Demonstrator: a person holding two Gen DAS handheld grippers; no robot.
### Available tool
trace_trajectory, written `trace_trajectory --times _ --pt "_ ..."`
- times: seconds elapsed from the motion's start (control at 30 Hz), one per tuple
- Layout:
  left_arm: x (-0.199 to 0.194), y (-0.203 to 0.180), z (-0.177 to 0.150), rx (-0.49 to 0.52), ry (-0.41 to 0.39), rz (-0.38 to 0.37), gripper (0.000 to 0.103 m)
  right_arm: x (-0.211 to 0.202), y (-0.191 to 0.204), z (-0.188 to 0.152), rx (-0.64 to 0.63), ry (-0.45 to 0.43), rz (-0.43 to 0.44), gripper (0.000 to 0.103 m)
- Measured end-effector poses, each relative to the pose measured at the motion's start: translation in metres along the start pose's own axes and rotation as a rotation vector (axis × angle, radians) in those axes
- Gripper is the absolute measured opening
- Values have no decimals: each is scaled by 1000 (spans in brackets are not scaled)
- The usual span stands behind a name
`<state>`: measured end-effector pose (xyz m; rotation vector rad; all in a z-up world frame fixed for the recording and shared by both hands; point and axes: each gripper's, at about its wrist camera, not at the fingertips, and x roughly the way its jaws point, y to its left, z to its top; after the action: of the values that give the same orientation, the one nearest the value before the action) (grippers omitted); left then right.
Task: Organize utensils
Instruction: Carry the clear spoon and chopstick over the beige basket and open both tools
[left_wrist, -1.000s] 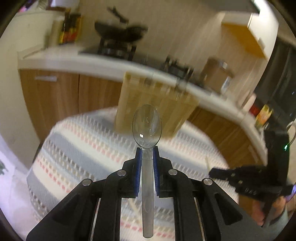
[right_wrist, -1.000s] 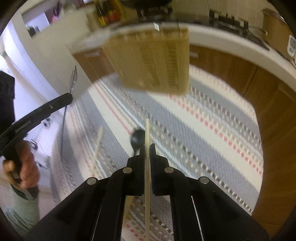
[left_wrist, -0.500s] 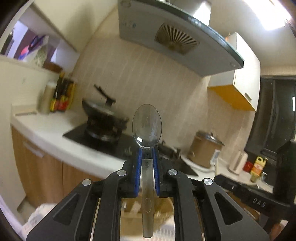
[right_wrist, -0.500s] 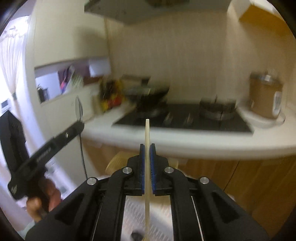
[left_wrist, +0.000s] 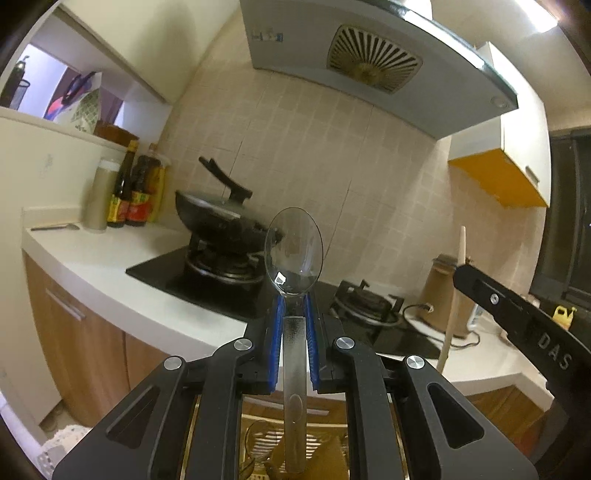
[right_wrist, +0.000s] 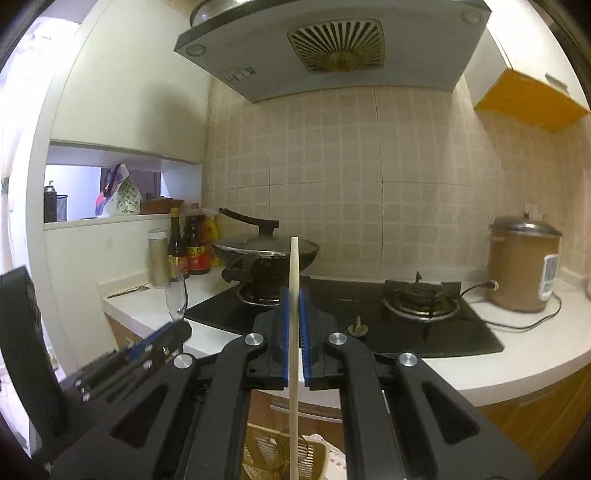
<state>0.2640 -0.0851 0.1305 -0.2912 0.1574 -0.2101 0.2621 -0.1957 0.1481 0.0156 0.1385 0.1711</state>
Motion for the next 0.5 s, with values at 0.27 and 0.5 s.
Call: trace_trajectory --times 0.27,0.5 --pt "14 0 -26 32 23 23 10 17 -12 -40 31 49 19 4" --pt "-1 2 -28 71 40 6 29 -2 -21 -44 109 67 59 10"
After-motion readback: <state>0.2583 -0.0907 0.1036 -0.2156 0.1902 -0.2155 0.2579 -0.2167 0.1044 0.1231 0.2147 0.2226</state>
